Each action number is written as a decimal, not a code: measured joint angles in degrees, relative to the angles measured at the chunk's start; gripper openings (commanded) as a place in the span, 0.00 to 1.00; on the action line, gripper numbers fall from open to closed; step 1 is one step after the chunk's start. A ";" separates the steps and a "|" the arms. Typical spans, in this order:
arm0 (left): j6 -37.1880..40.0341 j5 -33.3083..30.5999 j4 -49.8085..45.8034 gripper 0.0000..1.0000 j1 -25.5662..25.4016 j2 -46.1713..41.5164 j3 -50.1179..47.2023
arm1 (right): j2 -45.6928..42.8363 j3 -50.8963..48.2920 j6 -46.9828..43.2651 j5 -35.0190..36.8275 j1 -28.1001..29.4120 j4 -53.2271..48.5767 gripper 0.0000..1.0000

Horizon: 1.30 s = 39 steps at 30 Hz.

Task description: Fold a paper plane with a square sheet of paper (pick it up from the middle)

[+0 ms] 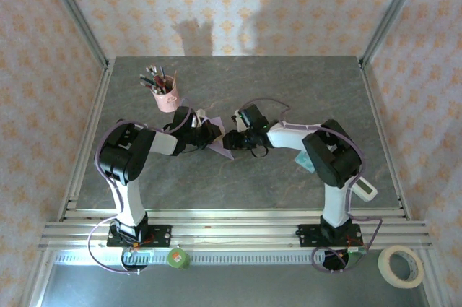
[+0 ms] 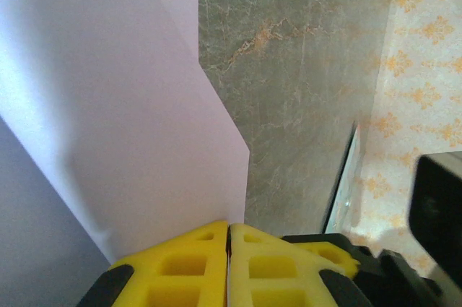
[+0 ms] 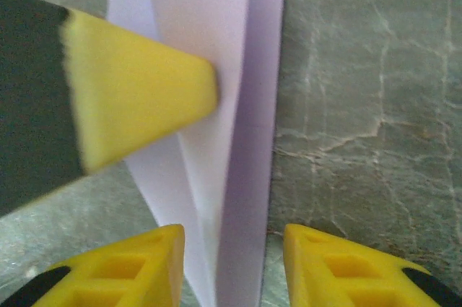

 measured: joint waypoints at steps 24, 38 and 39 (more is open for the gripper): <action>0.00 0.00 -0.46 0.10 -0.04 1.75 0.92 | 1.44 1.03 -0.57 0.13 -0.46 -1.18 0.23; 2.19 -3.06 -5.27 0.14 -0.04 -4.63 2.80 | 1.66 1.33 -0.57 0.15 -0.52 -1.70 0.20; 2.16 -3.08 -5.22 0.14 -0.04 -4.63 2.80 | 1.68 1.33 -0.57 0.15 -0.55 -1.70 0.20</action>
